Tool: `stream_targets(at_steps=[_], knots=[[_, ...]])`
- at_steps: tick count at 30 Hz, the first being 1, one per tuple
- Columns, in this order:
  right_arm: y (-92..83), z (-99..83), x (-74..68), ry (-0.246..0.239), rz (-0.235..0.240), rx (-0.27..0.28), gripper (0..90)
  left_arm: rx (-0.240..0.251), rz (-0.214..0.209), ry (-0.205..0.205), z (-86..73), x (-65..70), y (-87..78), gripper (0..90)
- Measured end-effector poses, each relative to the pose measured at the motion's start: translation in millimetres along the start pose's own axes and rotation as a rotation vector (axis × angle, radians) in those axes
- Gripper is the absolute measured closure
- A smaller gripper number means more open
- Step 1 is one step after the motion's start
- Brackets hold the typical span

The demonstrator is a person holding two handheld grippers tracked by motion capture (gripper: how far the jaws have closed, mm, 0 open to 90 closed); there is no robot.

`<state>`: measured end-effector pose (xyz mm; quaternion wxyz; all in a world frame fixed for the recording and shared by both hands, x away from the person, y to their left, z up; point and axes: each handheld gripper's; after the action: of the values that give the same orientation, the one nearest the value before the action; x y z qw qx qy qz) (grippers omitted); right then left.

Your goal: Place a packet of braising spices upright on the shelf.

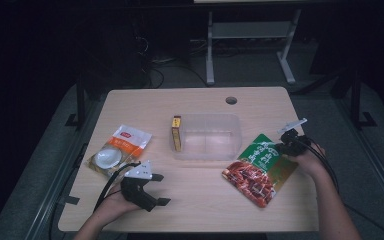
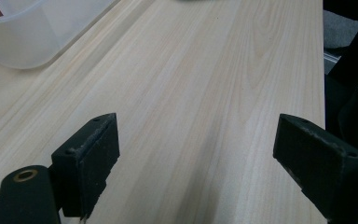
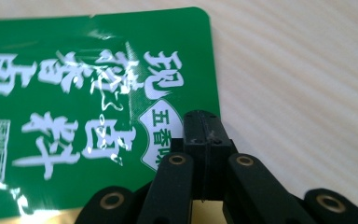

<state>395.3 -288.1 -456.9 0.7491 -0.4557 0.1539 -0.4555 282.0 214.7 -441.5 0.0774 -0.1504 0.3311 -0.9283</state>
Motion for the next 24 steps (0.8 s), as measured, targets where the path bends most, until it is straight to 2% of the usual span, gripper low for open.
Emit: stream_targets(at_steps=[5,12,17,22,24], knots=[[-8.7,-8.5,-9.7,-0.020,0.024,-0.003,90.0,0.001,-0.001,-0.001,0.2,0.8,0.6,13.8],[-22.1,-21.9,-28.7,-0.030,0.093,0.007,90.0,0.007,-0.003,-0.004,0.2,1.8,1.3,13.9],[-29.0,-24.7,-44.7,-0.073,0.135,0.004,90.0,0.005,-0.001,0.004,0.4,1.6,0.6,13.9],[-33.2,-25.5,-61.8,-0.096,0.185,0.013,90.0,0.003,0.001,0.010,0.5,2.7,-0.1,13.9],[-35.5,-24.0,-74.4,-0.127,0.223,0.014,90.0,0.003,0.001,0.009,0.6,2.6,-0.6,13.9]])
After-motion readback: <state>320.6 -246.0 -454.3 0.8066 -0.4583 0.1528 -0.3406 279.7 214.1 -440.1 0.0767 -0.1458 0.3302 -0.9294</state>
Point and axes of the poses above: each handheld gripper's, and its own axes: y roughly forward along the jaws, z roughly out of its top, x roughly to its right, and after that the axes turned 7 degrees about -z, right-handed
